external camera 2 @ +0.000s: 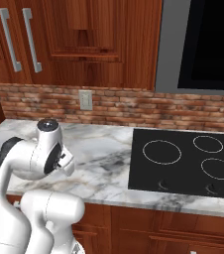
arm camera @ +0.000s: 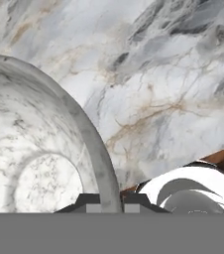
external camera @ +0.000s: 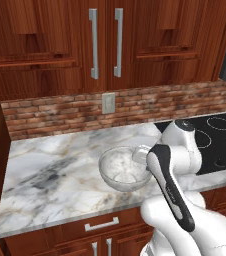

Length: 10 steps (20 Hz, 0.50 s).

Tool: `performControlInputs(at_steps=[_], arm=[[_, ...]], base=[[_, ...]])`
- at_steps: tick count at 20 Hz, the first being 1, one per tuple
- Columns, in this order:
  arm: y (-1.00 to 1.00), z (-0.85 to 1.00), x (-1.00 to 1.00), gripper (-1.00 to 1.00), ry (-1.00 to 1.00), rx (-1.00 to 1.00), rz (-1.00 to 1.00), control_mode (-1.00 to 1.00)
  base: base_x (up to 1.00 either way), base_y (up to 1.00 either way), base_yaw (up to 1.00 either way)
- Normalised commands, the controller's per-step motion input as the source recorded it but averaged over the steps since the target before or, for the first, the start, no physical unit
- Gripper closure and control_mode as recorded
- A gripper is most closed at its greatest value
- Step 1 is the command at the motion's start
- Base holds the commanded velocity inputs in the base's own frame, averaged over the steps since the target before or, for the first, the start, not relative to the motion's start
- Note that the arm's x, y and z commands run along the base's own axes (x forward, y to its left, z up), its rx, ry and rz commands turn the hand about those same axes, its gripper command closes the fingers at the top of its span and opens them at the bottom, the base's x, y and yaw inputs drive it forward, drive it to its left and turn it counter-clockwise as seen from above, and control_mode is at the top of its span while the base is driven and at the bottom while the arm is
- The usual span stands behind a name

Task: Pick the cup and bowl from the counter and place them on the counter next to the sink.

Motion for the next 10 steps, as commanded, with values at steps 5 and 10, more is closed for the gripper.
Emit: performControlInputs(at_steps=[5, 10], arm=[[-0.25, 0.58, -0.92, 1.00, 0.00, 0.00, -0.06, -1.00], [-0.12, 0.69, -0.78, 1.00, 0.00, 0.00, -0.08, -1.00]], base=[[0.00, 0.00, 0.00], [0.00, 0.00, 0.00]])
